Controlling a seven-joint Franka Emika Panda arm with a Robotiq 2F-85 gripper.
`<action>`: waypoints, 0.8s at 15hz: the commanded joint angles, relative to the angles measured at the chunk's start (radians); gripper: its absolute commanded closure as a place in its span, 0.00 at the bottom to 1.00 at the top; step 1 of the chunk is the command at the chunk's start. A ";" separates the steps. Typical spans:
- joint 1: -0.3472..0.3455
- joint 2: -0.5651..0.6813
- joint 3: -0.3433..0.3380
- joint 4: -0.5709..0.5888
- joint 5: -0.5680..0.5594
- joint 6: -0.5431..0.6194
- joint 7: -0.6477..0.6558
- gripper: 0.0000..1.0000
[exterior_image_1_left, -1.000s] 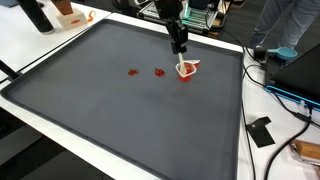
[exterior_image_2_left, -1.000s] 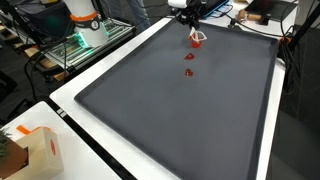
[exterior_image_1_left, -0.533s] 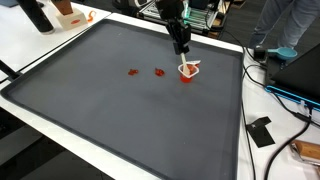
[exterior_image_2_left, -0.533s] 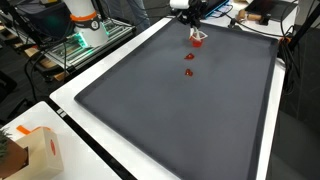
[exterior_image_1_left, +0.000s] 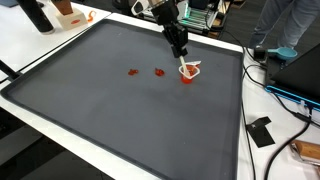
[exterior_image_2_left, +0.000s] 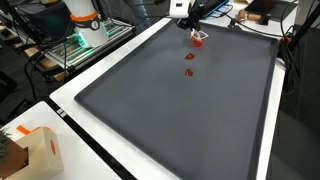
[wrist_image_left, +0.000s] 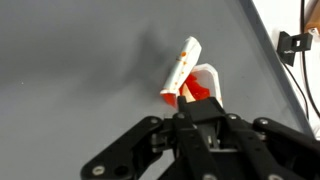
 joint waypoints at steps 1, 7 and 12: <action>-0.025 0.017 0.001 0.000 0.078 -0.029 -0.113 0.94; -0.051 0.025 -0.007 -0.002 0.171 -0.073 -0.251 0.94; -0.073 0.047 -0.021 -0.004 0.226 -0.130 -0.361 0.94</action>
